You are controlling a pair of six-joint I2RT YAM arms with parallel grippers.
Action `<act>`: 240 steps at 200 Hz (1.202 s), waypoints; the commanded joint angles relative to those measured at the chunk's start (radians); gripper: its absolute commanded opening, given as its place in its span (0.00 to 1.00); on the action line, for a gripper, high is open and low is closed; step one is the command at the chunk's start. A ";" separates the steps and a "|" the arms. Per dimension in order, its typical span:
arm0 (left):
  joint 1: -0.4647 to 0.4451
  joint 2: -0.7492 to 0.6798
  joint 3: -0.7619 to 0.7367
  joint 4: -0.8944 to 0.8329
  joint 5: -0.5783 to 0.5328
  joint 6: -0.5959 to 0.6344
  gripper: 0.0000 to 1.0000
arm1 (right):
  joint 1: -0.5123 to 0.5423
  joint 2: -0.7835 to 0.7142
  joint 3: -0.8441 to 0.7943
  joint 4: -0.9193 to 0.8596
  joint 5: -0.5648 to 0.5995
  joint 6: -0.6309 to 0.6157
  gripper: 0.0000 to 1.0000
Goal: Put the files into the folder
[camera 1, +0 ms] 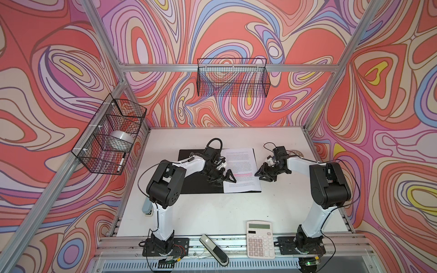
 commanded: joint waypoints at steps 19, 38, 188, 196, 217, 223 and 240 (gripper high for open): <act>-0.003 -0.015 0.000 -0.127 -0.115 0.081 1.00 | 0.008 0.024 -0.011 -0.027 -0.001 -0.026 0.39; 0.007 -0.039 0.005 -0.160 -0.126 0.104 1.00 | 0.008 0.021 -0.002 -0.042 0.009 -0.035 0.39; 0.168 -0.165 0.082 -0.073 -0.239 0.126 1.00 | 0.001 0.119 0.408 -0.112 0.072 -0.159 0.37; 0.170 -0.160 0.089 -0.067 -0.245 0.132 1.00 | 0.000 0.140 0.440 -0.108 0.070 -0.169 0.37; 0.181 -0.146 0.107 -0.074 -0.259 0.150 1.00 | 0.001 0.189 0.518 -0.103 0.092 -0.214 0.35; 0.189 -0.148 0.102 -0.070 -0.256 0.150 1.00 | 0.000 0.204 0.537 -0.100 0.102 -0.228 0.35; 0.206 -0.154 0.087 -0.050 -0.260 0.161 1.00 | 0.000 0.254 0.590 -0.083 0.124 -0.255 0.33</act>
